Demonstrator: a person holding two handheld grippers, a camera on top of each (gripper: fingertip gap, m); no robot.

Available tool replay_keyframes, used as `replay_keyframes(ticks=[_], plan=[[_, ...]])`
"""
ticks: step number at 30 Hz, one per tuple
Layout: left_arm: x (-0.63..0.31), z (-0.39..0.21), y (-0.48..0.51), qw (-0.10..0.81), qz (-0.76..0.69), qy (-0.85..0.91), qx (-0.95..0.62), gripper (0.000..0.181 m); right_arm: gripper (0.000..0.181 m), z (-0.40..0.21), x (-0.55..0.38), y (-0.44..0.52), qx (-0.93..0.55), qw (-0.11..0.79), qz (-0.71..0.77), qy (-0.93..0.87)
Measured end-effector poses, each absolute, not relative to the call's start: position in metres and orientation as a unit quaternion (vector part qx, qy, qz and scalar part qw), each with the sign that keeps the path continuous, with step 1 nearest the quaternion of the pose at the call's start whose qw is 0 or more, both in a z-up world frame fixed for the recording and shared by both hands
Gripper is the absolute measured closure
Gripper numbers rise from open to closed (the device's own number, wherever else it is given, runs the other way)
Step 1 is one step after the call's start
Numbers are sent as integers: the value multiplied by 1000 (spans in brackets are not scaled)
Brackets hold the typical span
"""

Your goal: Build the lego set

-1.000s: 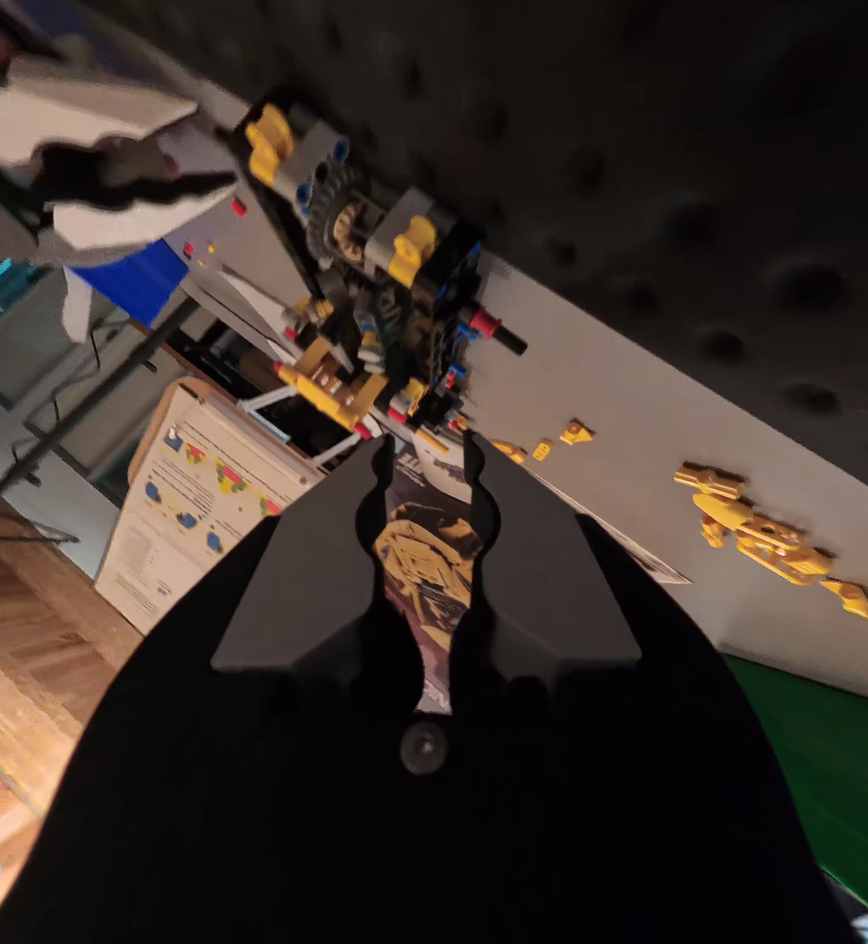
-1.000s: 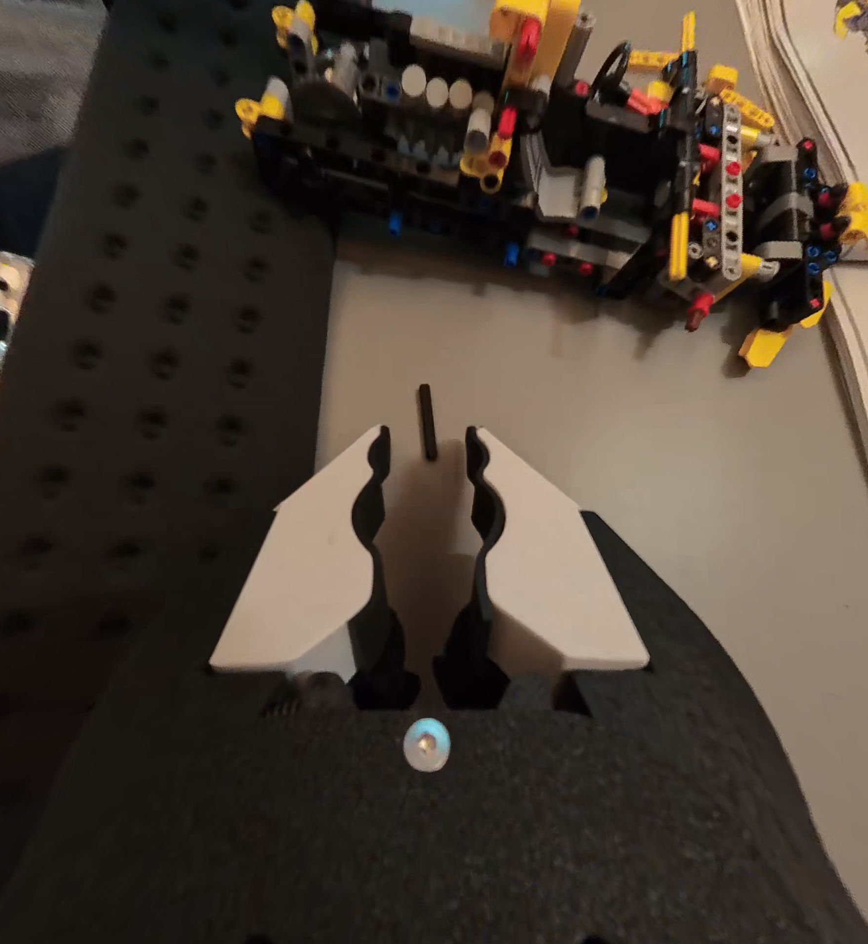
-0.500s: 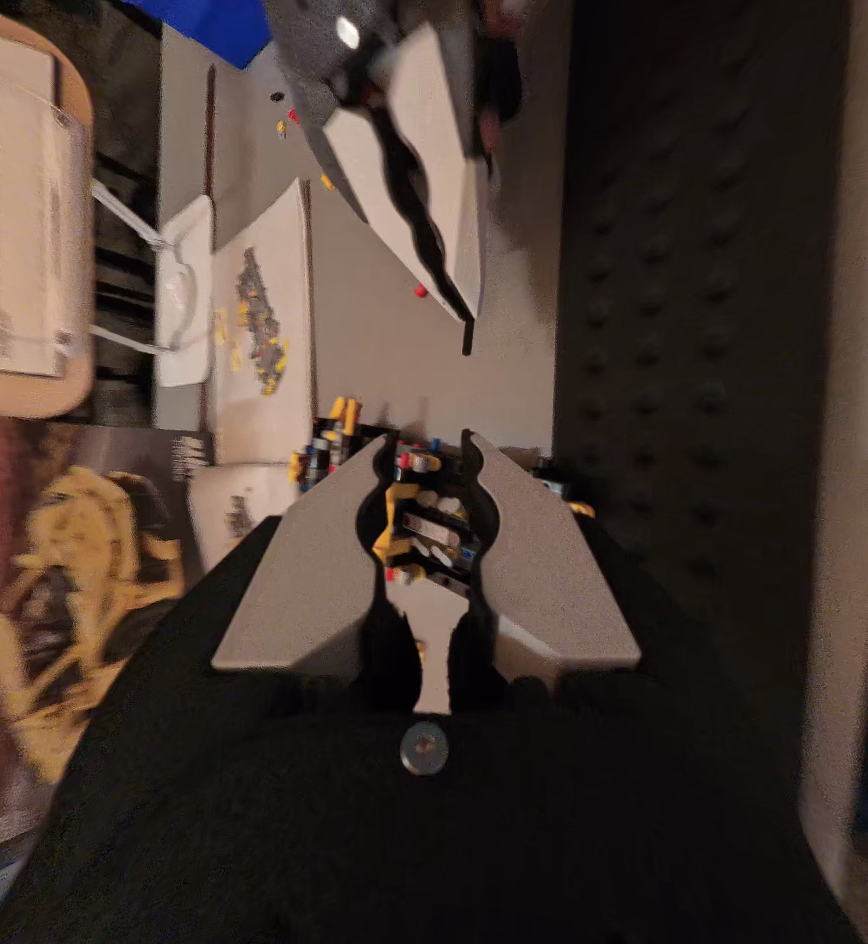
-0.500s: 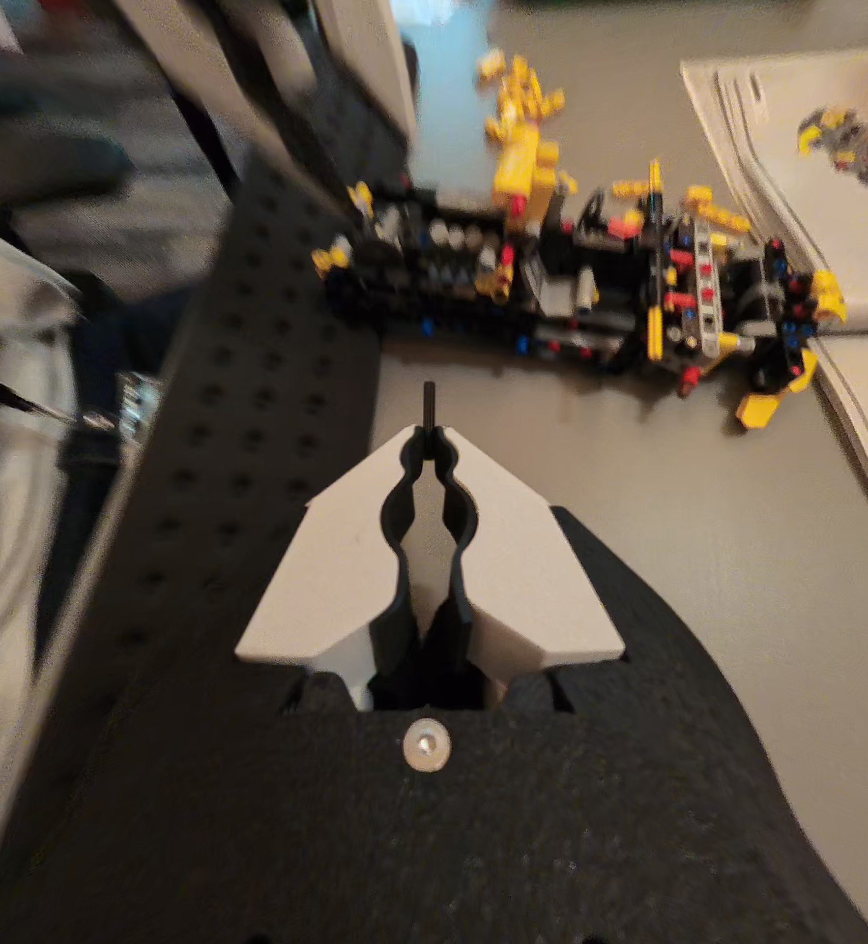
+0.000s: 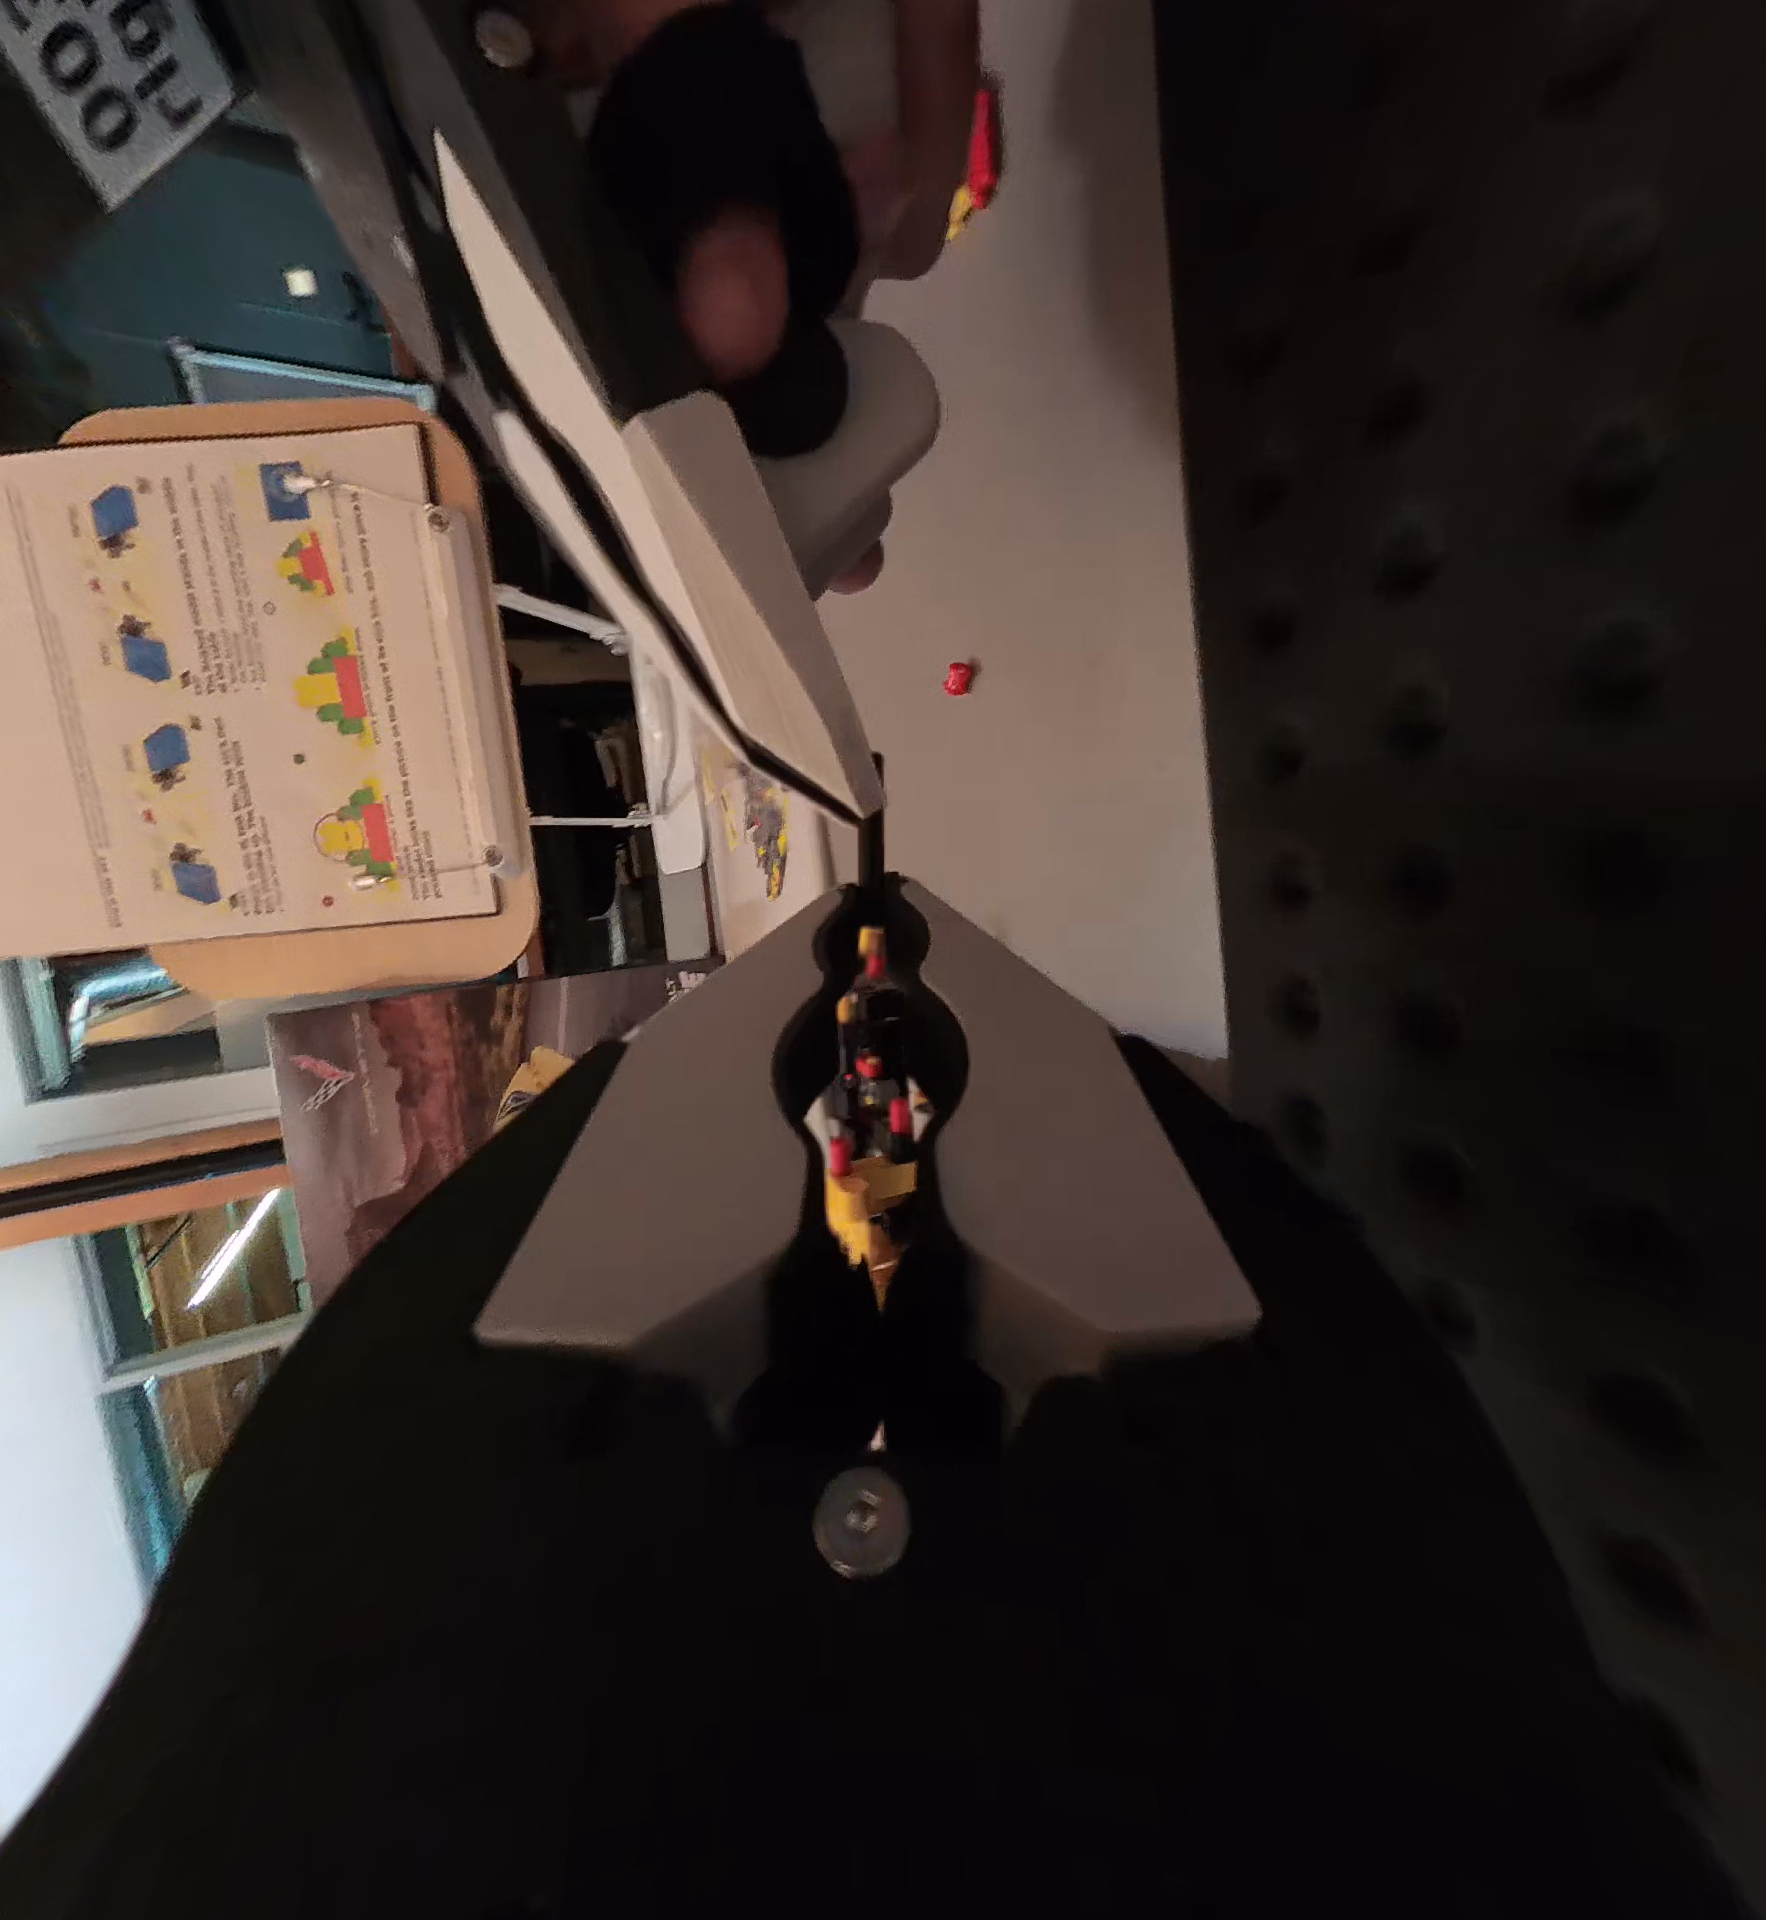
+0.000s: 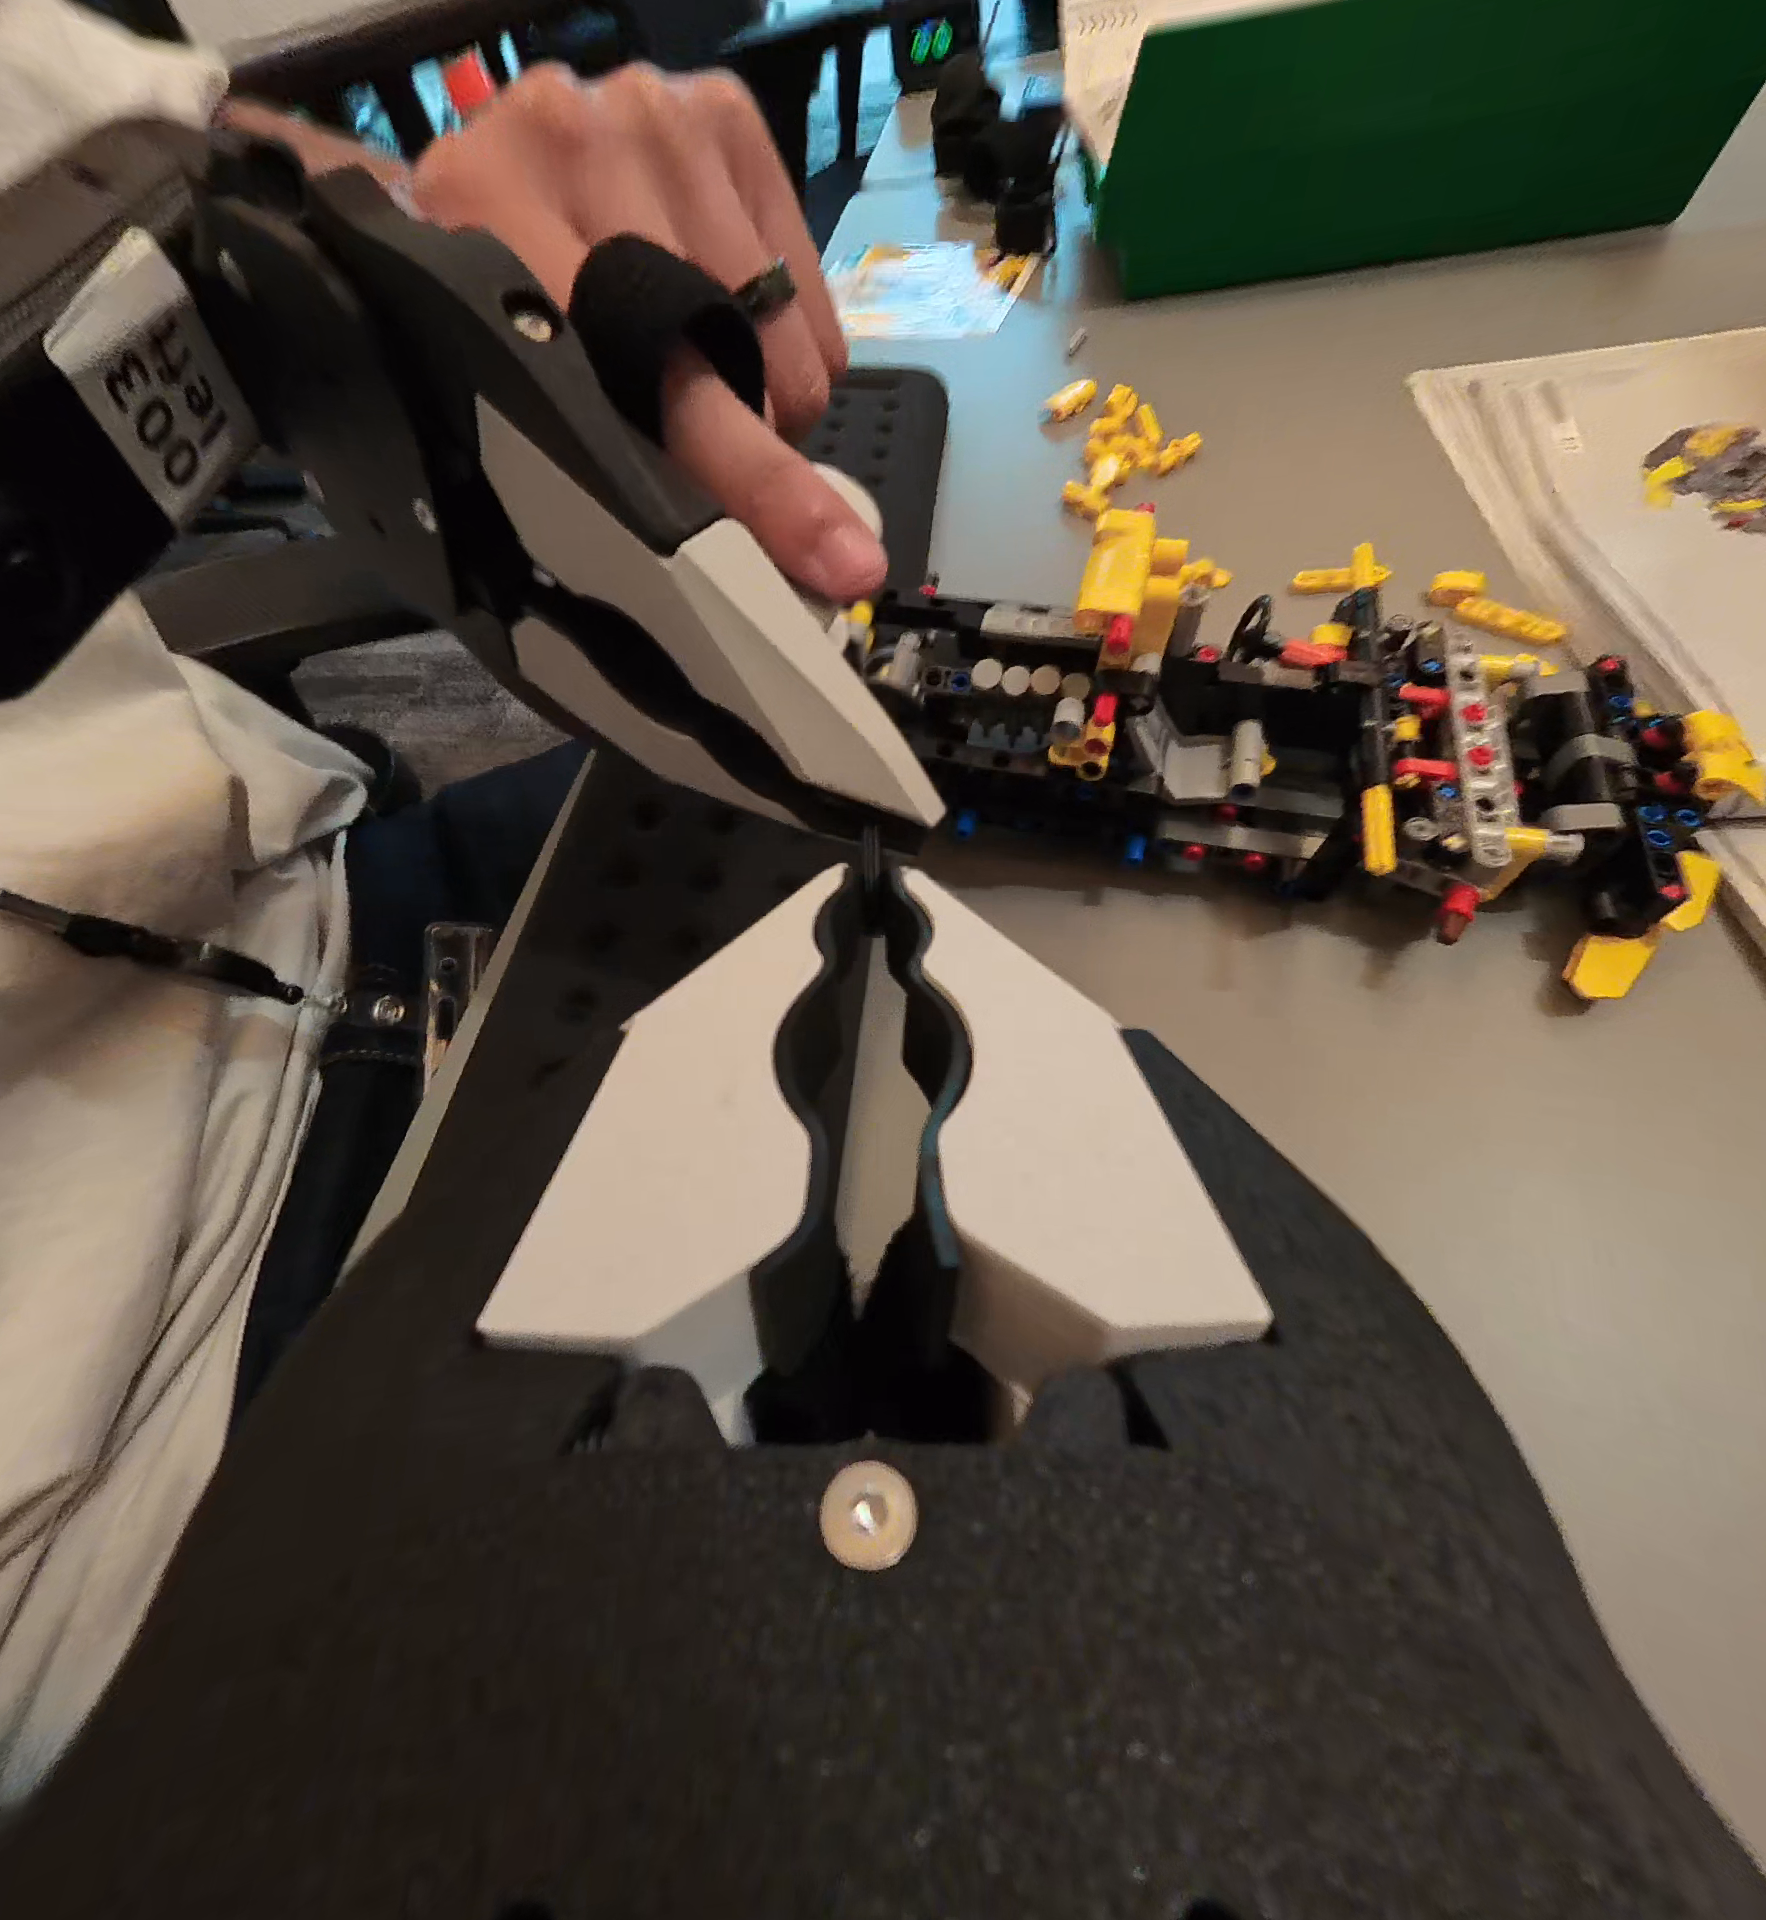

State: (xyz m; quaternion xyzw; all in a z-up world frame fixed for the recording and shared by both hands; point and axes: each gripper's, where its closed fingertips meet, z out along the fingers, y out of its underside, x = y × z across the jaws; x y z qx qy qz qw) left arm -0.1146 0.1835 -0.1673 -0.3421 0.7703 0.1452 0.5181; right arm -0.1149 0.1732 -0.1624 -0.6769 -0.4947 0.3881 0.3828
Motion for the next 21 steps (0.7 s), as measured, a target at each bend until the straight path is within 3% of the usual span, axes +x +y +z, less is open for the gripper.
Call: replay_keyframes(ticks=[2,4,10,21], plan=[[-114,-155,190,551,152,741,-352,177,178,-148,-114,180,-664,423,402,-468],[-114,-143,195,579,143,708,-377,178,162,-136,-113,186,-654,451,423,-437],[-105,-128,197,618,121,656,-416,178,174,-123,-113,191,-633,485,446,-407],[-89,-110,197,642,107,625,-431,178,178,-102,-101,189,-607,492,504,-368]])
